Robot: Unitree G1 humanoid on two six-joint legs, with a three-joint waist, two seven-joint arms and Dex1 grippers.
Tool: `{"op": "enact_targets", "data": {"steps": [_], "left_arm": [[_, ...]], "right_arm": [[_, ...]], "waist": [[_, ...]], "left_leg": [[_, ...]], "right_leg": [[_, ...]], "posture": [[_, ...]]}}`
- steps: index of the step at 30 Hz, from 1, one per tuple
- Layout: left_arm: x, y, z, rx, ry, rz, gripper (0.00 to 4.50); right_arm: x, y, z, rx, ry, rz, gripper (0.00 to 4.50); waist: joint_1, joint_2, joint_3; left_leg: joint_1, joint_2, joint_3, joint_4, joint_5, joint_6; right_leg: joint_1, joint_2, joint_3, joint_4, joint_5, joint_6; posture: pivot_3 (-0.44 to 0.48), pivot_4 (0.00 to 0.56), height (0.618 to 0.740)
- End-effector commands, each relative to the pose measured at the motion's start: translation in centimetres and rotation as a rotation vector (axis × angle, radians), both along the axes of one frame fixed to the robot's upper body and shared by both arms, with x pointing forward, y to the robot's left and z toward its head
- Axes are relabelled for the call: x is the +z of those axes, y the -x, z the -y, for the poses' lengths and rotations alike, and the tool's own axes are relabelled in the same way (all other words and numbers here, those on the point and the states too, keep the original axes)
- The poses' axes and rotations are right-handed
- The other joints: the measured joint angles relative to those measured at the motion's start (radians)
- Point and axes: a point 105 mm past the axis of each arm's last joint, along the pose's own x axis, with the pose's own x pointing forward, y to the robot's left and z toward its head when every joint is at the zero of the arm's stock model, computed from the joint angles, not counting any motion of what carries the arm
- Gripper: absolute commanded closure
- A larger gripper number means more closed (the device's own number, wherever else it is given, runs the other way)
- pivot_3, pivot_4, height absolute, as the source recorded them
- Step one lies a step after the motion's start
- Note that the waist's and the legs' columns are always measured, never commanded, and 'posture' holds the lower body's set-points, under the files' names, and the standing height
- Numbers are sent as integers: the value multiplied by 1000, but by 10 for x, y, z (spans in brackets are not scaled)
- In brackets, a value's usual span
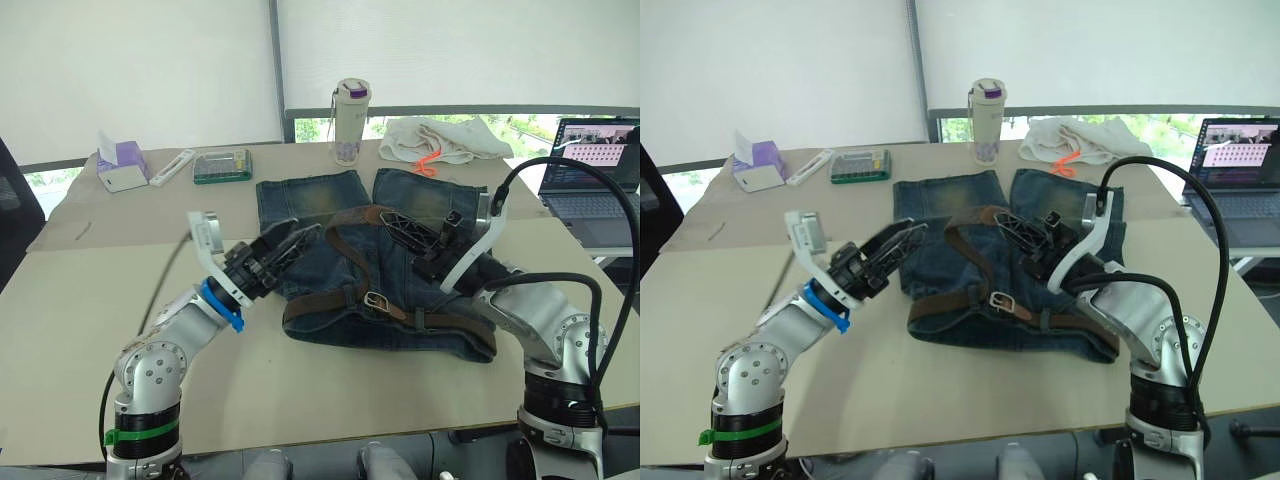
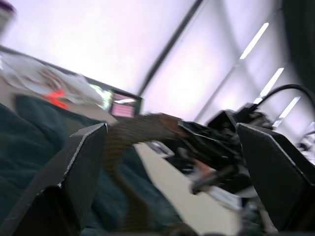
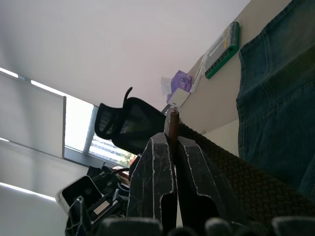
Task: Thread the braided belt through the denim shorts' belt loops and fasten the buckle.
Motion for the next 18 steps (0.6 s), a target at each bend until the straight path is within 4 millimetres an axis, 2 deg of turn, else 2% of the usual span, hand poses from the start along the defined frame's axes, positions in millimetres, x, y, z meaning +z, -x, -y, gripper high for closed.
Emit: {"op": "enact_targets", "data": {"steps": [1, 4, 8, 15, 18], "left_arm": [[12, 3, 13, -65, 85, -75, 44], [12, 1, 18, -88, 147, -154, 44], [-3, -3, 28, -151, 207, -326, 44], [-6, 3, 36, -221, 201, -380, 44], [-7, -4, 32, -194, 239, -406, 44]], "right_arm": [[10, 7, -9, 37, 9, 73, 4500], [9, 7, -11, 43, 7, 78, 4500], [5, 6, -13, 43, 12, 84, 4500], [10, 2, -10, 7, -22, 107, 4500], [14, 6, -11, 32, -38, 133, 4500]], "waist": [[1, 0, 0], [4, 0, 0], [7, 0, 0], [10, 0, 0], [10, 0, 0]], "left_leg": [[0, 0, 0, 0, 0, 0], [0, 0, -1, 0, 0, 0], [0, -1, -1, 1, 0, 0], [0, -2, -1, 1, 0, 0], [0, -2, -1, 1, 0, 0]], "right_leg": [[0, 0, 0, 0, -1, 1], [0, 0, 0, 0, -3, 4], [0, 0, 0, -1, -1, 1], [0, 0, 0, -1, 0, -1], [0, 0, 0, -1, 0, -1]], "posture": [[0, 150, 740], [0, 150, 740], [0, 150, 740], [0, 150, 740], [0, 150, 740]]}}
